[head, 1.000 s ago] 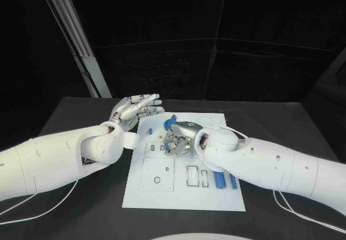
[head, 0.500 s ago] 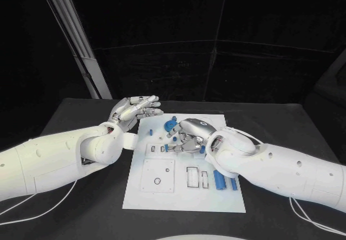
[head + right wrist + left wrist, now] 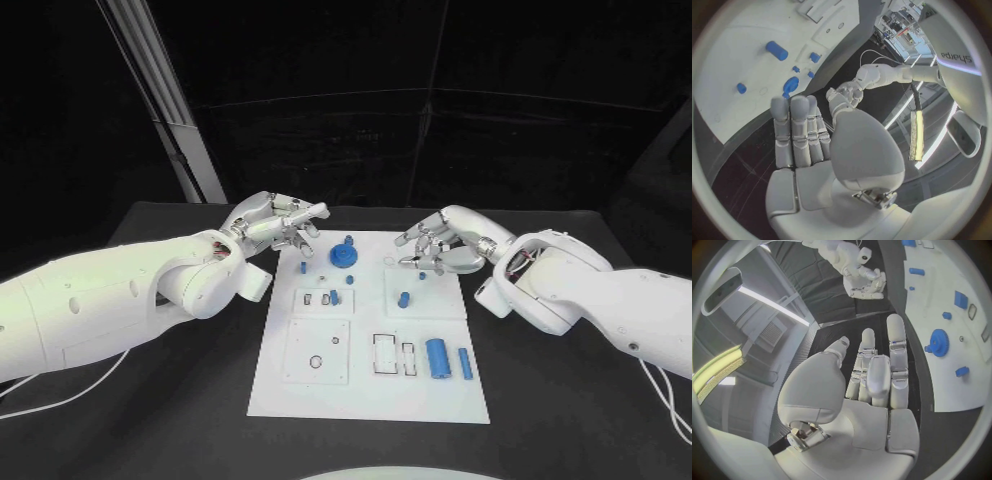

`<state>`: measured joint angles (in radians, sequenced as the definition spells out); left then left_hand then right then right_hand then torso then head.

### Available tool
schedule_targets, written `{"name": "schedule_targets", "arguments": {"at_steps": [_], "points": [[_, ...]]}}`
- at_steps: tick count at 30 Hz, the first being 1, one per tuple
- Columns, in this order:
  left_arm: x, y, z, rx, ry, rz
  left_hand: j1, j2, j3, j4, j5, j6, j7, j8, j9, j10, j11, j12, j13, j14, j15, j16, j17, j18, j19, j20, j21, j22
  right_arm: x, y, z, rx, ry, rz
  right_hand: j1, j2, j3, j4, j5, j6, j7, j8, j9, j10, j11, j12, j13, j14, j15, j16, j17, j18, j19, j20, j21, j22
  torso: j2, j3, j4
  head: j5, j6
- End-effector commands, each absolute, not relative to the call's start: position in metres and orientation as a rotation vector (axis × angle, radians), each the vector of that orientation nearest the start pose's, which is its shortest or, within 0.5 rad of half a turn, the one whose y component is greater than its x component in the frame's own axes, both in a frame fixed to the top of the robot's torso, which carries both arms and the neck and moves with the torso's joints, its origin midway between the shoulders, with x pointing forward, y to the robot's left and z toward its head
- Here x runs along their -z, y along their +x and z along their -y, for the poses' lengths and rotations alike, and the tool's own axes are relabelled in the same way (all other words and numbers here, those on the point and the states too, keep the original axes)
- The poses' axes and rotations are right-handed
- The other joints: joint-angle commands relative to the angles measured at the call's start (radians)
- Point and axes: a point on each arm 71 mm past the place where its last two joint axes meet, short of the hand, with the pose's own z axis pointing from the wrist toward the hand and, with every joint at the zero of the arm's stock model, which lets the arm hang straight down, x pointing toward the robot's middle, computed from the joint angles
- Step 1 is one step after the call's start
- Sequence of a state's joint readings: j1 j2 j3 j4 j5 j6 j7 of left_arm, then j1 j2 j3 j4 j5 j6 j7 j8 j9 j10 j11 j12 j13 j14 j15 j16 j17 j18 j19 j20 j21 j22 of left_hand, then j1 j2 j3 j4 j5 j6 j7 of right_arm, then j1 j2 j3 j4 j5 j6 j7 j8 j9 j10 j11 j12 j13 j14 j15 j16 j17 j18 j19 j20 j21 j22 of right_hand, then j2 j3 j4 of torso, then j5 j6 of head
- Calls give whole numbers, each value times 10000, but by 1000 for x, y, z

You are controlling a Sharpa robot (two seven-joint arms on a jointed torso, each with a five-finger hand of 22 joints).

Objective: Assemble the parts on the task board

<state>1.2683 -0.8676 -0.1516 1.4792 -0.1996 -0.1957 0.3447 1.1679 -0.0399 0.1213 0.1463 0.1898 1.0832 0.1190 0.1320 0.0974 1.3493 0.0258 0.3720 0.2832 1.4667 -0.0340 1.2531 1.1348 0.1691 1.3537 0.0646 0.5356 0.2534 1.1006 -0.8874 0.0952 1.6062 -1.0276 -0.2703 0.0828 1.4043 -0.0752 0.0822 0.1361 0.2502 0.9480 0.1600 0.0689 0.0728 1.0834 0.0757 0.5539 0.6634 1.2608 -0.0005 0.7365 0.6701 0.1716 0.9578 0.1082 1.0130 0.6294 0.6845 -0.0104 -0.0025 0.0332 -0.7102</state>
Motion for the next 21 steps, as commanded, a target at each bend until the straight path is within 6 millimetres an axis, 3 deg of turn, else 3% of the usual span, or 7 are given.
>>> {"name": "schedule_targets", "arguments": {"at_steps": [1, 3, 6, 8, 10, 16, 21], "points": [[203, 489, -220, 11496, -6782, -20387, -122, 45, -265, 383, -29, -88, -86, 354, 186, -531, 5, 1082, 955, 547, -12, 1295, 1551, 121, -68, -114, 621, 440, 167, 475, 214, -12415, 4588, -16300, 207, -84, 291, 92, -34, 147, 146, 41, 5, 271, 108, -1489, -1538, -400, 161, -2021, -1109, 108, -369, 205, -1554, -1134, -138, 68, -84, 59, -39], [206, 491, -220, 10166, -6294, -21373, -237, 125, -414, 682, -114, -118, -96, 612, 315, -801, -28, 1650, 1425, 595, -104, 1721, 2123, 37, 101, -84, 1198, 905, 166, 479, 225, -12445, 5131, -16078, 276, -89, 494, 167, -6, 298, 156, 65, 14, 371, 165, -2257, -2342, -498, 300, -2932, -1631, 134, -323, 277, -2199, -1572, -173, 93, -107, 91, -59], [207, 494, -220, 8420, -5639, -22128, -6, 188, -782, 1332, -177, -504, -160, 1492, 759, -1640, -159, 3412, 2800, 732, -200, 2412, 3077, -197, 248, -129, 3392, 3220, 166, 482, 234, -12499, 5467, -15962, 85, -325, 601, 414, 58, 616, 138, 59, 12, 1131, 59, -3495, -3828, 234, 240, -4252, -2554, 95, 445, 354, -3293, -2434, -216, 119, -119, 120, -89], [205, 498, -220, 7189, -4962, -22482, -116, 259, -947, 1399, -212, -546, -225, 1881, 948, -1728, -133, 3878, 3104, 936, -204, 2919, 3917, -419, 562, -168, 4841, 5094, 165, 485, 239, -12526, 5611, -15907, -27, -336, 523, 506, 23, 776, 56, 69, 21, 1489, 49, -3712, -4147, 648, 219, -4477, -2733, 131, 860, 225, -3522, -2655, -237, 134, -126, 127, -107], [204, 501, -218, 6424, -4464, -22732, -226, 402, -1176, 1358, -219, -765, -334, 2473, 1273, -1947, -163, 4418, 3453, 997, -235, 3076, 4181, -487, 594, -236, 5646, 6048, 165, 486, 242, -12521, 5695, -15835, 11, -323, 463, 520, 17, 909, 14, 22, 7, 1851, 17, -4053, -4571, 958, 195, -4906, -3000, 115, 1244, 175, -3952, -3005, -252, 147, -133, 142, -116], [199, 509, -205, 5061, -3044, -23467, -462, 616, -1733, 1438, -489, -1074, -496, 3750, 2056, -1478, -259, 6140, 5085, 1041, -350, 3177, 4360, -828, 952, -261, 7349, 8357, 163, 491, 251, -12361, 5859, -15447, 17, -310, 346, 539, -10, 935, 43, -28, -19, 2024, 102, -4411, -4970, 1090, 232, -5435, -3259, 122, 1466, 196, -4454, -3373, -290, 196, -142, 173, -180], [199, 514, -195, 4186, -2732, -23738, -676, 725, -2184, 1448, -750, -1197, -632, 4567, 2645, -1121, -408, 6985, 5970, 1041, -446, 3177, 4360, -918, 1063, -351, 7811, 9008, 162, 494, 256, -12211, 5962, -15197, 44, -302, 271, 519, -4, 861, 100, -43, -34, 1948, 173, -4605, -5160, 1035, 306, -5738, -3391, 112, 1471, 256, -4733, -3559, -276, 173, -162, 198, -188]]}}
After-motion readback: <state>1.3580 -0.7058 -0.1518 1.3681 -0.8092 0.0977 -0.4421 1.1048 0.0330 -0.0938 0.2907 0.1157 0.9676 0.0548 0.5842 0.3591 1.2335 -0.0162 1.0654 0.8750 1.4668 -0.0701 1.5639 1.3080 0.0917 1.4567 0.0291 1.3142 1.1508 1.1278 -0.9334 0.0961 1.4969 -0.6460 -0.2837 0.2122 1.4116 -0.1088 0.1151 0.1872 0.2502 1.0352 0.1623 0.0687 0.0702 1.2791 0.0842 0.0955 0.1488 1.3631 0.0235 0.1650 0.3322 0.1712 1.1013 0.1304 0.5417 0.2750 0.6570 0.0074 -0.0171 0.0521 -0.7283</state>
